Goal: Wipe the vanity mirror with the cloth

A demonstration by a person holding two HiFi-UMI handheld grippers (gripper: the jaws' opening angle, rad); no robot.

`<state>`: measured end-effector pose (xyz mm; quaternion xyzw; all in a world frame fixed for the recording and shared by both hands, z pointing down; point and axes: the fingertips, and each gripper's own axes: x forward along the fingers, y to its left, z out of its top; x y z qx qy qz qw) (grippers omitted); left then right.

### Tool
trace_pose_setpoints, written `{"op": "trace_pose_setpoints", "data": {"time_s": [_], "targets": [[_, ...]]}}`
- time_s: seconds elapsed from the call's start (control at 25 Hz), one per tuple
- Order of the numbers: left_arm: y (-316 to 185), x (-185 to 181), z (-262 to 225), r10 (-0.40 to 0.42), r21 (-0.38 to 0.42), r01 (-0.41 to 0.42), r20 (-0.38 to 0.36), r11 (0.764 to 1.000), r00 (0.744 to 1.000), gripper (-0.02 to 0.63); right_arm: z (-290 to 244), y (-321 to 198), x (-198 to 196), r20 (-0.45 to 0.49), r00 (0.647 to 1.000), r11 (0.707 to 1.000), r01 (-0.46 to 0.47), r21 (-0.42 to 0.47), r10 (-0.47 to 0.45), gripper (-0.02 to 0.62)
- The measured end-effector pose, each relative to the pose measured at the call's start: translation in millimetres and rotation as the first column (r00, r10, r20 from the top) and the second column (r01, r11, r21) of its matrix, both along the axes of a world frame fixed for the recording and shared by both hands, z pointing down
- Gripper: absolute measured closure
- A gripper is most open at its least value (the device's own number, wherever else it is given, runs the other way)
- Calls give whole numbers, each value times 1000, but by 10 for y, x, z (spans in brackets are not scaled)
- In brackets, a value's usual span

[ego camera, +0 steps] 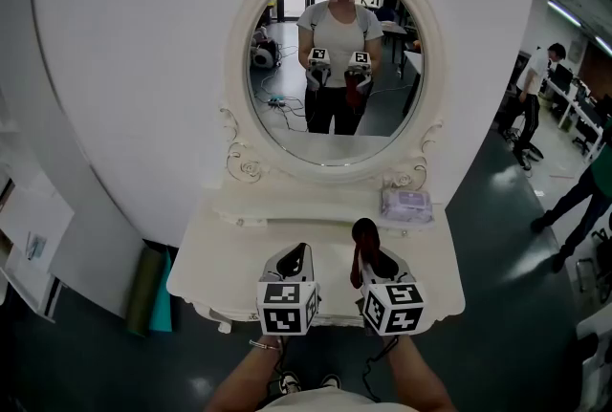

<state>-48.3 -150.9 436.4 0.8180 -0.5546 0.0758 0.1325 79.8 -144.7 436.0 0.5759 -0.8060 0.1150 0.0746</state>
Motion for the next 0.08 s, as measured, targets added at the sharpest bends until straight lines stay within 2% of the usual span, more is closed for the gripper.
{"op": "trace_pose_setpoints", "data": {"time_s": [0.08], "targets": [[4,0,3,1,0,-1,2,1000,1000,600,5,10,16,0,1000,1000,-2,-2,2,538]]}}
